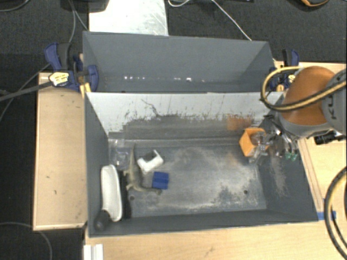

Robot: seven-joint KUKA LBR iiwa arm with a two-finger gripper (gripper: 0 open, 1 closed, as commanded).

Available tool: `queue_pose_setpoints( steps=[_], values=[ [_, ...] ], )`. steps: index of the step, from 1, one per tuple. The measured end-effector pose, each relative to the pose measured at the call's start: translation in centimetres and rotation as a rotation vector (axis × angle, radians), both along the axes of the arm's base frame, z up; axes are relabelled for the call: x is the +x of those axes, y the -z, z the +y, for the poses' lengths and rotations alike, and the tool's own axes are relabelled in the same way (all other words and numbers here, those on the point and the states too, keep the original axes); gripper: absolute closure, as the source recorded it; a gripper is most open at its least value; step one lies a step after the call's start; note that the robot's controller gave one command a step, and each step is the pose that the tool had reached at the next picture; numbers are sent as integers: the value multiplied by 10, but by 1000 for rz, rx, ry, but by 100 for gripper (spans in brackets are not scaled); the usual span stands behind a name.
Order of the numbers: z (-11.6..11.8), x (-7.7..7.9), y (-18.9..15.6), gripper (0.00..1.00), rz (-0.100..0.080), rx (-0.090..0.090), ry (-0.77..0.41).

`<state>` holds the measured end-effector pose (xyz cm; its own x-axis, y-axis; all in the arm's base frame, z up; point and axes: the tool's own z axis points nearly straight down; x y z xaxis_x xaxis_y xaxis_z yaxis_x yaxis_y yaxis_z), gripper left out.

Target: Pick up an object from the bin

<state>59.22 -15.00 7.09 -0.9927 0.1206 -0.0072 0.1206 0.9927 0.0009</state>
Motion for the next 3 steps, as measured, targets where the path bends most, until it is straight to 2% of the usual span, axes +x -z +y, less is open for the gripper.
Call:
queue_pose_setpoints(
  steps=[2, 3],
  values=[
    [0, -1, -9, 100, 3, 1, -2],
    [1, -2, -25, 100, 8, 2, -2]
  ],
)
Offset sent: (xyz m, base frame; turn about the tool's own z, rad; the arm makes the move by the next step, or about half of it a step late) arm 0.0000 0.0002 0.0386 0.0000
